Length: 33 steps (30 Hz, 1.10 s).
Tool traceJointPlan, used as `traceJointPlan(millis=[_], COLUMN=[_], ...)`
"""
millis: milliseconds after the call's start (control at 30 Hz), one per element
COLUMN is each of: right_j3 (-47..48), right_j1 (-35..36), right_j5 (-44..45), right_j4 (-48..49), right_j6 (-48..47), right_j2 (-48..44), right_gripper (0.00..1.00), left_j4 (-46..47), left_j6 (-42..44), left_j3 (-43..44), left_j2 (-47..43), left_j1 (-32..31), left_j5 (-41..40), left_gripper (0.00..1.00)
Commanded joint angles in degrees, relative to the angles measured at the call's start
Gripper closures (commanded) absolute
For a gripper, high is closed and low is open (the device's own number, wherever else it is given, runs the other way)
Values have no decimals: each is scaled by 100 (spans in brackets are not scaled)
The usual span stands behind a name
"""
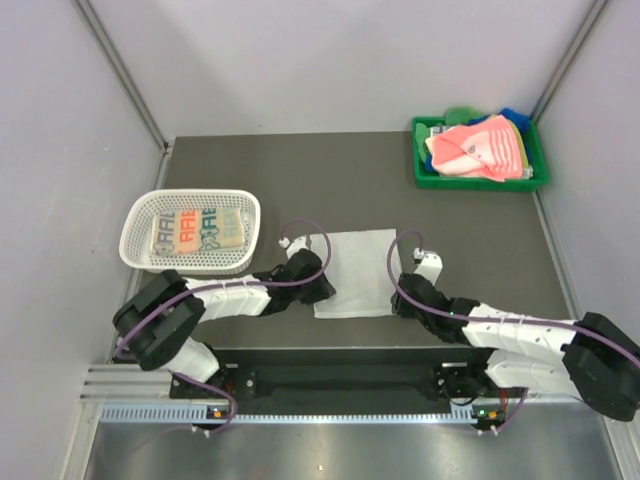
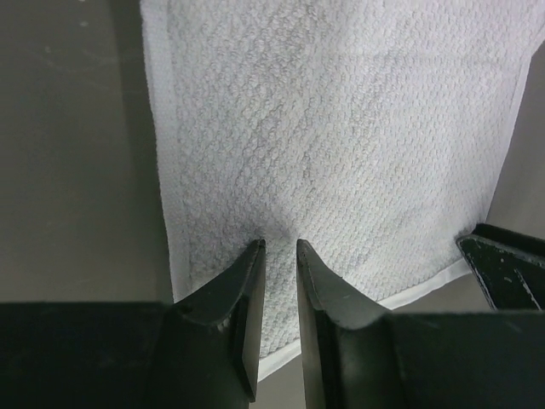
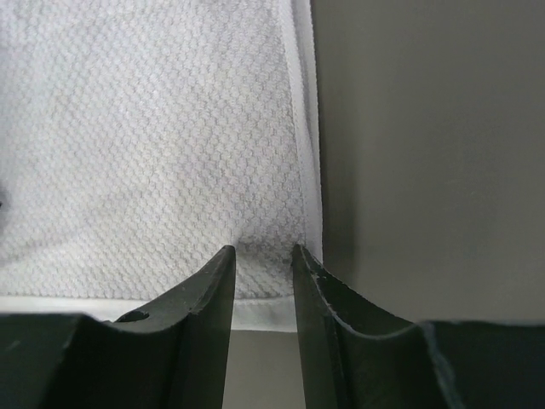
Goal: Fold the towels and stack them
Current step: Fold the towel
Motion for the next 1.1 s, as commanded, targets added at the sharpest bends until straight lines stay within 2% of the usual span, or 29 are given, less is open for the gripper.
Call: traceJointPlan(millis=[0,100,233,367,400,467,500,533,633,800,1067], right_j3=[-237,-219,122,886,1036,1353,1406,1406,1468,1792,2119], right_j1=[317,432,415,134,11,-533,-761,-1190,-1780,-2152,-2538], right_j5=[-410,-313,81,48,-83,-1065,-1443,-2247,-3376,-4276,-4654], right_j4=[-56,-425,-1119,-1165,-903,-385,280,625,1889,3404,4495], right_j6=[491,597,501,-375,-544,-1078,-1134,-1126,-925,-494,-142], right_j2=[-173,-655,-1491,-1687,-1477,-1013,-862,-704,52,1546,3479], right_gripper=[67,67,63,58,58,60,61,62,64,68,73], left_j4=[-435,-689,-717,-787,-813,-778,-761,-743,-578,38,575], left_j6=[108,257,616,890,925,987,996,1039,1075,1145,1171], left_j3=[-143,-38,278,1014,1156,1429,1683,1824,2203,2467,2257], left_j2=[-251,-331,-322,-419,-402,-288,-78,46,634,1495,2094], left_j1=[125,134,125,134,142,212,317,370,643,1082,1715], left_j5=[-305,-314,177,258,188,291,345,380,808,1601,1989], left_gripper=[73,73,73,71,69,69,70,70,73,77,78])
